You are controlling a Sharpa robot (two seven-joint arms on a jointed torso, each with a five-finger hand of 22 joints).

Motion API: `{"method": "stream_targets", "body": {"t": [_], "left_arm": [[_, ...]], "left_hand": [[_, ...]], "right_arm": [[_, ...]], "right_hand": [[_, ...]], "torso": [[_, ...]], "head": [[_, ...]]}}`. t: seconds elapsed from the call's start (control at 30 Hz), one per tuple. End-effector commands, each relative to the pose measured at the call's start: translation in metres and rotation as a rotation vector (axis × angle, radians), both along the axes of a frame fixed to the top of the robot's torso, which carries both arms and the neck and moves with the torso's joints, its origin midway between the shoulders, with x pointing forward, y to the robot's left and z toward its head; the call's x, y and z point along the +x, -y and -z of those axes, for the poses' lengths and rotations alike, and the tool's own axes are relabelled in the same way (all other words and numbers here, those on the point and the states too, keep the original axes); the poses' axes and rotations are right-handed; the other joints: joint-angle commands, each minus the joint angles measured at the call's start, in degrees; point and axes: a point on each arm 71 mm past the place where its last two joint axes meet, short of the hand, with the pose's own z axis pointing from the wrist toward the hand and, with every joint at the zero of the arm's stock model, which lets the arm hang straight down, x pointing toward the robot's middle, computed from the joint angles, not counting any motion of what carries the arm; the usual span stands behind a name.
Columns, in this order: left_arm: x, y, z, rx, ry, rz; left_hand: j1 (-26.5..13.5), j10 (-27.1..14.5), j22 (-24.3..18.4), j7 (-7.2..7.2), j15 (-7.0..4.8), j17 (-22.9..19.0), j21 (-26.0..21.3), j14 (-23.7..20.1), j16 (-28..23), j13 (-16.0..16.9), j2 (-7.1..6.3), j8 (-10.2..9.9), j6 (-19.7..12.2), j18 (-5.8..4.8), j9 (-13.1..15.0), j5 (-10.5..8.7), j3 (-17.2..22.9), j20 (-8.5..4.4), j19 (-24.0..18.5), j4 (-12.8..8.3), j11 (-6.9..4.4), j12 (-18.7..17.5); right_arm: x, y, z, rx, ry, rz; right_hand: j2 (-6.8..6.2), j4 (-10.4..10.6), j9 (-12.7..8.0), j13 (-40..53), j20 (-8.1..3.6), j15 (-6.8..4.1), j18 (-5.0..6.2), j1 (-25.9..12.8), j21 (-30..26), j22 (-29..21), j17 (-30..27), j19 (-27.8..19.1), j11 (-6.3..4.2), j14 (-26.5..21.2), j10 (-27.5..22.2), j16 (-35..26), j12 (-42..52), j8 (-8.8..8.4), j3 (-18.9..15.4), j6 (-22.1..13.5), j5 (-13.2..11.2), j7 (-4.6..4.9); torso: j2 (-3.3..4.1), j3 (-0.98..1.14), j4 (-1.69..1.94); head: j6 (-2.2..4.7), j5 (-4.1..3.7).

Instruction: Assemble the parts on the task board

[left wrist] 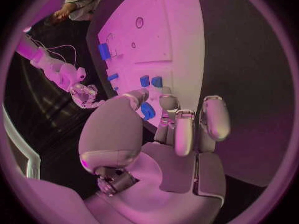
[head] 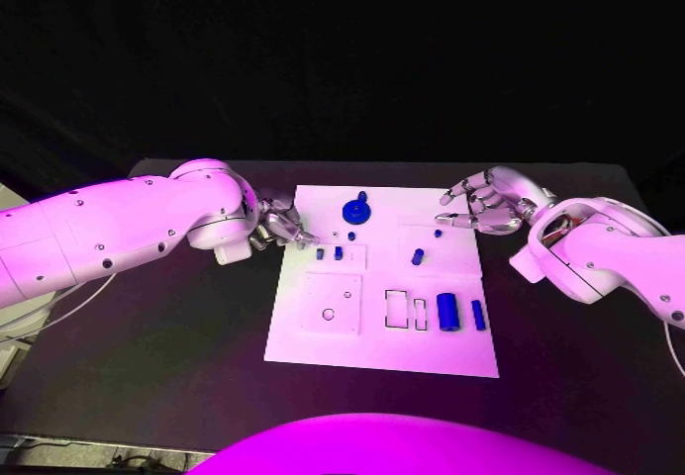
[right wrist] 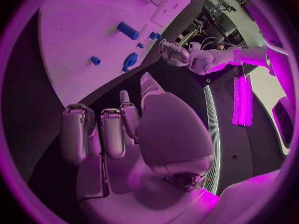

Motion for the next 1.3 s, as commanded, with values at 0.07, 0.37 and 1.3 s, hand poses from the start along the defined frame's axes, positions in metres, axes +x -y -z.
{"method": "stream_targets", "body": {"t": [0.07,0.37,1.3], "left_arm": [[0.001,0.000,-0.004,-0.021,0.037,-0.014],[-0.002,0.003,-0.005,-0.044,0.034,-0.014],[-0.019,0.013,0.016,0.006,0.095,-0.003]], "left_hand": [[0.68,-0.20,-0.13,0.27,0.14,10.88,-0.27,4.35,-0.36,0.81,0.71,0.12,-1.24,0.83,0.11,0.30,-0.45,-0.11,-0.34,0.00,0.03,0.42],[0.67,-1.27,-0.57,0.94,0.55,10.55,-0.62,4.22,-0.55,-0.86,0.81,-0.78,-2.89,0.92,-0.51,0.34,-0.95,0.03,-0.68,0.11,0.58,-0.45],[1.56,-3.66,-1.13,1.29,1.15,10.26,-1.23,4.04,-0.63,-3.75,0.45,1.06,-3.13,1.12,-2.48,0.34,-3.99,0.84,-1.15,0.18,1.06,-1.55]], "right_arm": [[-0.001,0.000,0.000,-0.004,0.004,-0.013],[0.000,0.000,0.000,-0.005,0.004,-0.011],[-0.001,0.000,0.002,-0.005,0.000,-0.011]], "right_hand": [[-0.16,-0.13,-0.06,3.58,0.10,0.07,0.91,0.00,-0.16,8.32,2.92,1.31,0.04,3.05,-0.10,-0.12,-0.08,0.31,-0.08,-0.40,0.32,-0.14],[-0.16,-0.13,-0.06,3.58,0.10,0.07,0.91,0.00,-0.16,8.32,2.92,1.31,0.04,3.05,-0.10,-0.12,-0.08,0.31,-0.08,-0.40,0.32,-0.14],[-0.16,-0.13,-0.06,3.58,0.10,0.07,0.91,0.00,-0.16,8.32,2.92,1.31,0.04,3.05,-0.10,-0.12,-0.08,0.31,-0.08,-0.40,0.32,-0.14]], "torso": [[0.00,0.07,0.04],[-0.02,0.05,0.01],[-0.01,-0.05,0.06]], "head": [[-0.05,-0.14],[0.18,0.01],[0.24,0.18]]}}
